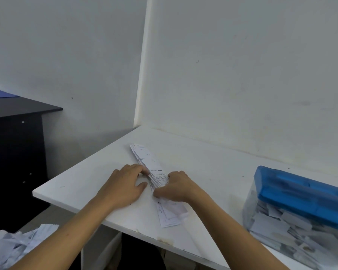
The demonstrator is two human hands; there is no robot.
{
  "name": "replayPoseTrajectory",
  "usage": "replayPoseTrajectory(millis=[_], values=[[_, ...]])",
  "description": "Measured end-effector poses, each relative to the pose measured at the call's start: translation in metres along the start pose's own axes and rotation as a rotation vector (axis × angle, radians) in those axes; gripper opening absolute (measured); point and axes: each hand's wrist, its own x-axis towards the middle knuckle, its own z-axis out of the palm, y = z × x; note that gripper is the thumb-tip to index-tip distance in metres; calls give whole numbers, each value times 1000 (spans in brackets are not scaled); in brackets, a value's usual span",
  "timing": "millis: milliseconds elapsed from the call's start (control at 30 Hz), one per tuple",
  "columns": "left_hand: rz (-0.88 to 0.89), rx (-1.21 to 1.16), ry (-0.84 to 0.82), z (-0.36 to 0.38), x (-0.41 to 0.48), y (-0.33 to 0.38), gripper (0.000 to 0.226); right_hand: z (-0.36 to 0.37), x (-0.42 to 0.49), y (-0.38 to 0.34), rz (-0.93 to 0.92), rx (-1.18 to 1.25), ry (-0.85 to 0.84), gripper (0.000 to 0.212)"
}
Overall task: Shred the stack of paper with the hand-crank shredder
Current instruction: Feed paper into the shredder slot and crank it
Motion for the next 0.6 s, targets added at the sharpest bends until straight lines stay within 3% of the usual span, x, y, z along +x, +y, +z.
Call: replayPoseTrajectory(millis=[133, 333, 500, 600], values=[[18, 37, -32, 1, 2, -2, 23, 0, 6, 5, 22, 13, 11, 50], [7, 33, -53, 4, 3, -4, 20, -7, 2, 19, 26, 33, 71, 77], [1, 25, -54, 5, 3, -4, 17, -11, -1, 27, 11, 126, 124, 51], [-3, 19, -50, 5, 3, -5, 16, -9, 0, 28, 18, 93, 156, 56]])
